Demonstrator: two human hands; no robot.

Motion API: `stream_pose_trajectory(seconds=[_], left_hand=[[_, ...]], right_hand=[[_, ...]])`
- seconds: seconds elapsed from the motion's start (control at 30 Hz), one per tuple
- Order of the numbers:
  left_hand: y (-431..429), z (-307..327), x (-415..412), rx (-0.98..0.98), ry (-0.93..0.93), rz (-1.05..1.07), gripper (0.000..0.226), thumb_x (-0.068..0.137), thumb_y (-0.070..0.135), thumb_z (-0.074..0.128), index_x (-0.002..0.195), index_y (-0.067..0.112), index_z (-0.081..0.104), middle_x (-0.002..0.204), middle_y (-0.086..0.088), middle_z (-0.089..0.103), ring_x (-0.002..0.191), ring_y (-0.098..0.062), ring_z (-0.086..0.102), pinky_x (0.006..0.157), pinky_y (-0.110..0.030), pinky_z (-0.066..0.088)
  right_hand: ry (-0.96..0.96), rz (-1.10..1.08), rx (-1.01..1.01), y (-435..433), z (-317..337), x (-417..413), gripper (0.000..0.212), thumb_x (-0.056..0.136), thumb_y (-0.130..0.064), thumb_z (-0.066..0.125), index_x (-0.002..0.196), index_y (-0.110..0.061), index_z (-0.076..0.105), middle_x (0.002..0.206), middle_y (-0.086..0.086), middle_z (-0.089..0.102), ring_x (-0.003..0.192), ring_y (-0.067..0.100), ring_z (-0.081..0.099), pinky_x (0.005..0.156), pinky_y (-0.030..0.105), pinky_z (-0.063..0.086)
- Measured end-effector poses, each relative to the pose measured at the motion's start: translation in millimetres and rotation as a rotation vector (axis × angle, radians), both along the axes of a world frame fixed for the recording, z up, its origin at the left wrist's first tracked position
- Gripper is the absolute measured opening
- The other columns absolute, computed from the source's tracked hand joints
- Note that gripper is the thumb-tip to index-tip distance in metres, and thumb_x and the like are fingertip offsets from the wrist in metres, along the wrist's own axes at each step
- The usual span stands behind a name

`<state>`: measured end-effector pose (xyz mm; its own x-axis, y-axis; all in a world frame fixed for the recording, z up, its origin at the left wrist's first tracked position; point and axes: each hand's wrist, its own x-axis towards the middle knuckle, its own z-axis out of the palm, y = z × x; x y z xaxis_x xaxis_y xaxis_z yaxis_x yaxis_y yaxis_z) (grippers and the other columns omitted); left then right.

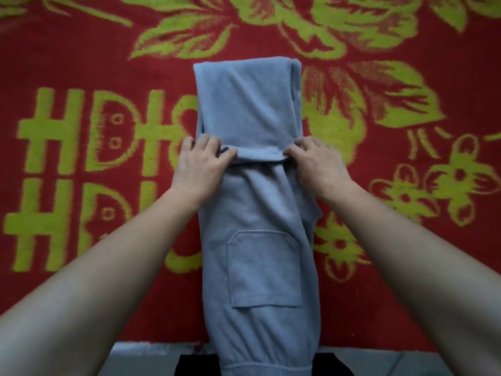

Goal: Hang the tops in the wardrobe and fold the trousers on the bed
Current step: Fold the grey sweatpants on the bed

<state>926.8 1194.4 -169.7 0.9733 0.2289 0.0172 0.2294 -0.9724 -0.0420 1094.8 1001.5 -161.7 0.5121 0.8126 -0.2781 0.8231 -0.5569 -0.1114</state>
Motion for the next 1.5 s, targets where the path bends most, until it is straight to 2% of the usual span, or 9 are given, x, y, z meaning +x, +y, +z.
stream_pose_trajectory(seconds=[0.07, 0.23, 0.4, 0.53, 0.7, 0.83, 1.1, 1.2, 1.5], left_hand=[[-4.8, -8.9, -9.9, -0.059, 0.095, 0.023, 0.04, 0.087, 0.019, 0.052, 0.126, 0.019, 0.06, 0.115, -0.014, 0.057, 0.112, -0.035, 0.051, 0.09, -0.048, 0.035], [-8.6, -3.5, -5.8, -0.296, -0.183, 0.25, 0.02, 0.085, 0.029, 0.052, 0.086, 0.011, 0.062, 0.102, -0.012, 0.061, 0.102, -0.034, 0.054, 0.085, -0.043, 0.035], [16.9, -0.3, 32.3, -0.808, -0.323, 0.848, 0.032, 0.094, 0.04, 0.052, 0.111, 0.013, 0.054, 0.096, -0.003, 0.064, 0.096, -0.027, 0.061, 0.083, -0.038, 0.045], [58.0, -4.9, 69.0, -1.09, -0.329, 1.085, 0.063, 0.085, 0.054, 0.066, 0.128, 0.011, 0.048, 0.123, -0.002, 0.055, 0.112, -0.019, 0.056, 0.097, -0.036, 0.047], [89.2, -15.1, 97.3, -1.469, -0.316, 1.107, 0.066, 0.074, 0.036, 0.086, 0.124, 0.004, 0.058, 0.109, -0.004, 0.071, 0.089, -0.014, 0.07, 0.063, -0.026, 0.056], [102.7, -28.2, 114.9, -1.567, -0.419, 1.061, 0.024, 0.081, 0.017, 0.081, 0.095, 0.002, 0.069, 0.086, -0.008, 0.075, 0.072, -0.016, 0.074, 0.059, -0.027, 0.057], [106.8, -37.7, 121.5, -1.509, -0.358, 1.043, 0.041, 0.08, 0.036, 0.08, 0.11, 0.012, 0.065, 0.098, -0.002, 0.074, 0.085, -0.013, 0.073, 0.07, -0.029, 0.06], [109.2, -37.4, 115.5, -1.567, -0.318, 1.016, 0.044, 0.077, 0.024, 0.082, 0.113, 0.009, 0.061, 0.101, -0.005, 0.073, 0.088, -0.018, 0.073, 0.073, -0.033, 0.06], [106.6, 15.2, 91.9, -1.604, -0.337, 0.918, 0.035, 0.067, -0.007, 0.067, 0.099, 0.007, 0.071, 0.09, -0.003, 0.075, 0.085, -0.018, 0.071, 0.071, -0.029, 0.058]], right_hand=[[0.061, -0.07, 0.041, -3.1, -5.1, -4.0, 0.036, 0.089, -0.02, 0.053, 0.123, -0.021, 0.064, 0.132, 0.006, 0.055, 0.124, 0.03, 0.049, 0.089, 0.042, 0.045], [-0.002, -0.25, 0.419, 11.3, 0.5, -9.4, 0.029, 0.089, -0.028, 0.052, 0.099, -0.018, 0.077, 0.113, 0.007, 0.067, 0.106, 0.031, 0.059, 0.085, 0.043, 0.048], [0.178, -0.206, 0.104, 23.6, -1.0, 6.3, 0.028, 0.09, -0.037, 0.055, 0.105, -0.026, 0.077, 0.112, 0.003, 0.065, 0.106, 0.03, 0.057, 0.085, 0.039, 0.051], [0.259, -0.575, 0.336, 56.6, -1.1, 38.5, 0.035, 0.089, -0.041, 0.054, 0.116, -0.022, 0.067, 0.118, 0.007, 0.065, 0.11, 0.027, 0.06, 0.092, 0.039, 0.049], [0.602, -0.93, 0.458, 95.7, -15.4, 75.7, 0.074, 0.083, -0.065, 0.063, 0.138, -0.016, 0.05, 0.131, -0.001, 0.059, 0.119, 0.017, 0.057, 0.101, 0.036, 0.047], [0.842, -0.933, 0.508, 111.9, -26.2, 101.6, 0.059, 0.076, -0.05, 0.081, 0.12, -0.013, 0.065, 0.109, -0.004, 0.07, 0.099, 0.012, 0.068, 0.076, 0.024, 0.057], [0.904, -0.865, 0.61, 115.2, -50.2, 108.6, 0.051, 0.085, -0.044, 0.076, 0.126, -0.02, 0.061, 0.115, -0.006, 0.071, 0.104, 0.008, 0.068, 0.097, 0.033, 0.055], [0.96, -0.813, 0.603, 114.1, -48.5, 109.3, 0.055, 0.082, -0.038, 0.078, 0.131, -0.027, 0.055, 0.121, -0.007, 0.068, 0.11, 0.009, 0.066, 0.099, 0.035, 0.053], [1.057, -0.937, 0.585, 113.8, 11.0, 104.0, 0.049, 0.065, -0.005, 0.08, 0.112, -0.007, 0.067, 0.103, 0.011, 0.074, 0.09, 0.027, 0.075, 0.077, 0.041, 0.063]])
